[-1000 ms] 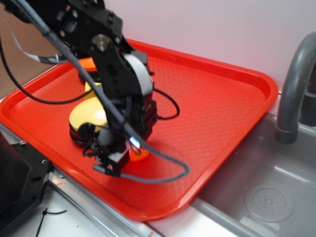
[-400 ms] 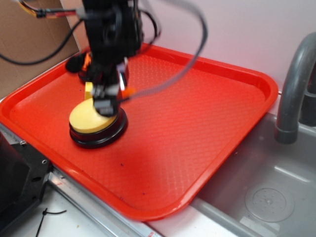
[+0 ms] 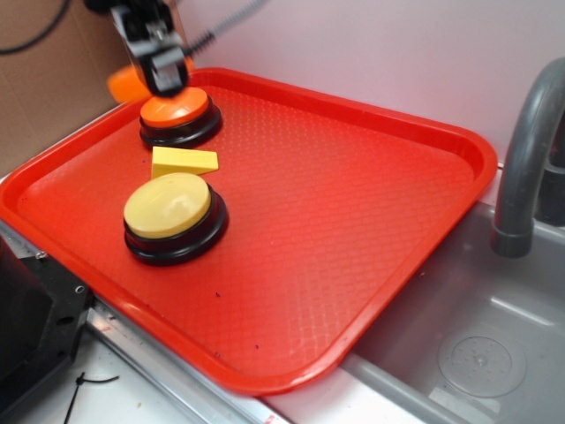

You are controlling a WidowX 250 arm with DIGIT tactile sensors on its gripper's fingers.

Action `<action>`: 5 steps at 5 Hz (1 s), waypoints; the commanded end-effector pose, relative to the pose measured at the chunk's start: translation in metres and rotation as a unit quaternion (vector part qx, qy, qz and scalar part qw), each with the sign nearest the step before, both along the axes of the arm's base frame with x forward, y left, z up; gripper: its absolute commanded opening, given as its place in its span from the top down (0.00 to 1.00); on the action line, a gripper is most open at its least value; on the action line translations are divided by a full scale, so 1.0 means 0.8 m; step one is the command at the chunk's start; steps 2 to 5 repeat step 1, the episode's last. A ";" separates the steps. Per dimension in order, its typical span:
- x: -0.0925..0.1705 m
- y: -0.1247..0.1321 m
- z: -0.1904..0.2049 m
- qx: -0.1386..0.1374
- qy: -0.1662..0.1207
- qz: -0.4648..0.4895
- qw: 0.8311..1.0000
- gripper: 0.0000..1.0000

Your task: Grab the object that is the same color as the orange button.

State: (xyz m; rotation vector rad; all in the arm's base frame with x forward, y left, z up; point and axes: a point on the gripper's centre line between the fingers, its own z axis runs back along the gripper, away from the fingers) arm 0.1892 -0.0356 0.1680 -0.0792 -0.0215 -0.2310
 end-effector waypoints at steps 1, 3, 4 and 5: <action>0.004 0.050 0.031 0.024 -0.025 0.214 0.976 1.00; 0.004 0.050 0.031 0.024 -0.025 0.214 0.976 1.00; 0.004 0.050 0.031 0.024 -0.025 0.214 0.976 1.00; 0.004 0.050 0.031 0.024 -0.025 0.214 0.976 1.00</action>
